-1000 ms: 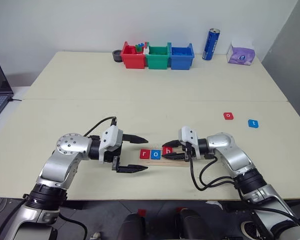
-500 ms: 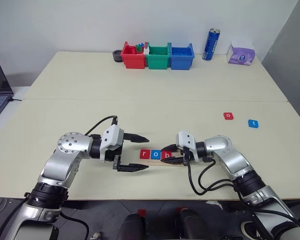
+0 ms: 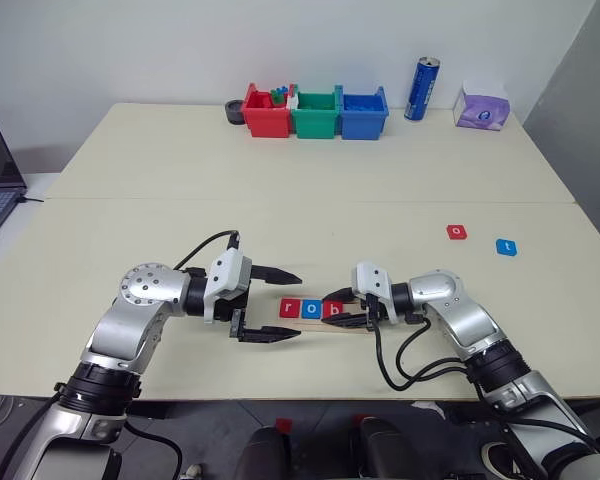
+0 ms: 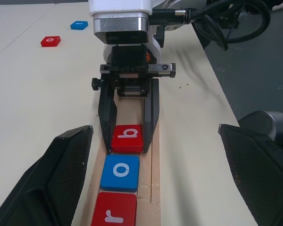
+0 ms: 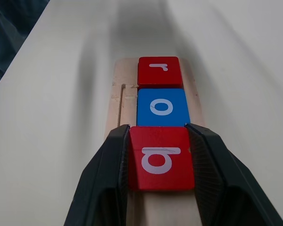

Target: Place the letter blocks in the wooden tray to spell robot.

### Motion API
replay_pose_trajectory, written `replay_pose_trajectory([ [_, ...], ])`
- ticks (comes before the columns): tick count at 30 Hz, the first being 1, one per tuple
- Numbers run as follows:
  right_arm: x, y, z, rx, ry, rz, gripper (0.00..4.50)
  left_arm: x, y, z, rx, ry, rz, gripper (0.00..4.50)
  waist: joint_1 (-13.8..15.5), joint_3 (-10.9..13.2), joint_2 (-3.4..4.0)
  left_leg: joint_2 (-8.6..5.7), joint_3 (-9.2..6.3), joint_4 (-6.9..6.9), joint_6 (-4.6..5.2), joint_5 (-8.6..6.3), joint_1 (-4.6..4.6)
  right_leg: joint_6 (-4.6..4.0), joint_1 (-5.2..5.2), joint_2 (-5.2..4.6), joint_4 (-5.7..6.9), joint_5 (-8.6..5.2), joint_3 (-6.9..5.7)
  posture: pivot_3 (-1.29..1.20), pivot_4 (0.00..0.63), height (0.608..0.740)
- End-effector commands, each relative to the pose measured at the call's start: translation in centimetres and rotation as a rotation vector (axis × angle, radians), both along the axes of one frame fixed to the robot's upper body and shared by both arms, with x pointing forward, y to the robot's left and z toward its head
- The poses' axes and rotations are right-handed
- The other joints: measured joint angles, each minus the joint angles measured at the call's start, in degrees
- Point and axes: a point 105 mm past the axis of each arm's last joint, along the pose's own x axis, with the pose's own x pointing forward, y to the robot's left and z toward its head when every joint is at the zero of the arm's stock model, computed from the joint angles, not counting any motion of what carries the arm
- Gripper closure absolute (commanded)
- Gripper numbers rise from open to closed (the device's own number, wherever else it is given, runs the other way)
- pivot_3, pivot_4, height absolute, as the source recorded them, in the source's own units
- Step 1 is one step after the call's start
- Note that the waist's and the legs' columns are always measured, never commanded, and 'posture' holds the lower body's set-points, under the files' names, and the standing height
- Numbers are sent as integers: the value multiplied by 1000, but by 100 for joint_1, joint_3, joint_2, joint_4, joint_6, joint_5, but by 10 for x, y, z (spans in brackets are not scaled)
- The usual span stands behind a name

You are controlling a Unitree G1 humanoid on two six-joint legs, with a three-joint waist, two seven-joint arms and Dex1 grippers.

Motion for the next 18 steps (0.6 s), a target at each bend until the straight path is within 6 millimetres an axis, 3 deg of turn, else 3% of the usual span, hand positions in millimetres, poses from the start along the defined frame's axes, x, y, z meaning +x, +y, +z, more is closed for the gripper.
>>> replay_pose_trajectory([
  [1,5,2,6,7,-23,-7,2916,1,0,5,-3,-33,-5,0,0,0,0,0,0,0,0,0,0,0,0,0,0,0,0,0,150,740],
  [7,4,2,4,-3,-21,1,2916,0,0,5,-3,-32,-3,0,0,0,0,0,0,0,0,0,0,0,0,0,-1,0,0,0,150,740],
  [8,4,2,4,-3,-21,1,2304,0,0,5,-2,-32,-3,0,0,0,0,0,0,0,0,0,0,0,0,0,0,0,0,0,150,740],
  [15,3,0,6,5,-25,1,33,1,-1,4,-3,-32,-2,0,0,0,0,0,0,0,0,0,-1,0,0,0,0,0,0,0,150,740],
  [18,4,-3,19,35,-36,-11,33,0,-1,5,-5,-31,-4,0,0,0,0,0,0,0,0,0,-1,0,0,0,0,0,0,0,150,740],
])
